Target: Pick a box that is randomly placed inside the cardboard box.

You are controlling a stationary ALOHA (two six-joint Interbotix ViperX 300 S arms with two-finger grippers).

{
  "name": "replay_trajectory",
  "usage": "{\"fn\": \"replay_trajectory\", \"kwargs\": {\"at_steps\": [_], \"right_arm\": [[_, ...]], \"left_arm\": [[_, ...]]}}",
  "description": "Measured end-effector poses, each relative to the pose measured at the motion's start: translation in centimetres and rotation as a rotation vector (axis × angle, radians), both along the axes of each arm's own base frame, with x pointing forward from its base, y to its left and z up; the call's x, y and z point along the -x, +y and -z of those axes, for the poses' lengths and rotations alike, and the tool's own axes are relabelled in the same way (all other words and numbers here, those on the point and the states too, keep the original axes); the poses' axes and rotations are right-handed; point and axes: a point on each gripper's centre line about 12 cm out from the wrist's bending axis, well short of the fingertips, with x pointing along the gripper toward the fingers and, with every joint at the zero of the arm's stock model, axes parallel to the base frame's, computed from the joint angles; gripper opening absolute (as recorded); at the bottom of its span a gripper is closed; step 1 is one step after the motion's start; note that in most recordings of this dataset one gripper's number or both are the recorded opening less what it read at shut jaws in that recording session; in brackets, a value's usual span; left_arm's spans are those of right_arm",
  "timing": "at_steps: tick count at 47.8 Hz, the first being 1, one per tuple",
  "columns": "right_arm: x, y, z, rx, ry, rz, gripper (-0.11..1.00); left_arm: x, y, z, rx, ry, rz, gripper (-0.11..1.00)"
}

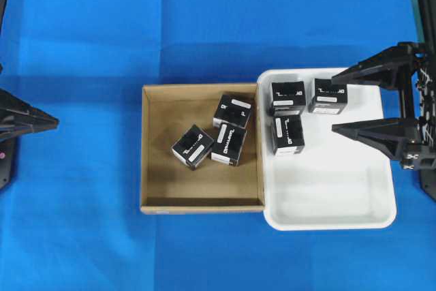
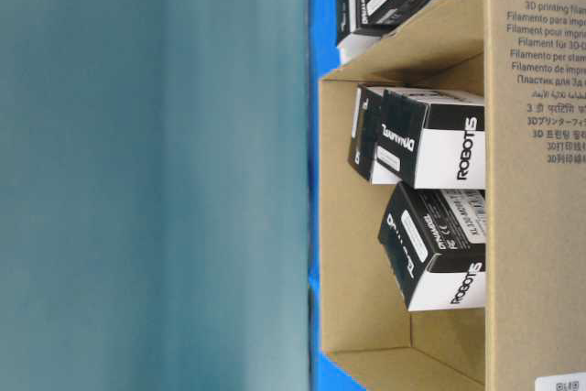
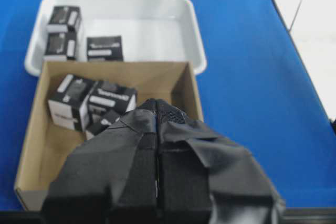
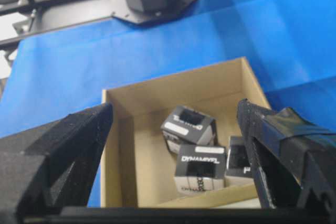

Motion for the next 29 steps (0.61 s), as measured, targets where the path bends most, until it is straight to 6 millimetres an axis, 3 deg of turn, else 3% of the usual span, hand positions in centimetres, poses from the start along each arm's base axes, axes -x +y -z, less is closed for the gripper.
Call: {"fn": "replay_trajectory", "kwargs": {"at_steps": [29], "right_arm": [[0.2,0.7,1.1,0.005,0.026,-0.032,0.95]], "left_arm": [[0.1,0.4,-0.2,-0.005,-0.019,-0.020,-0.07]]}}
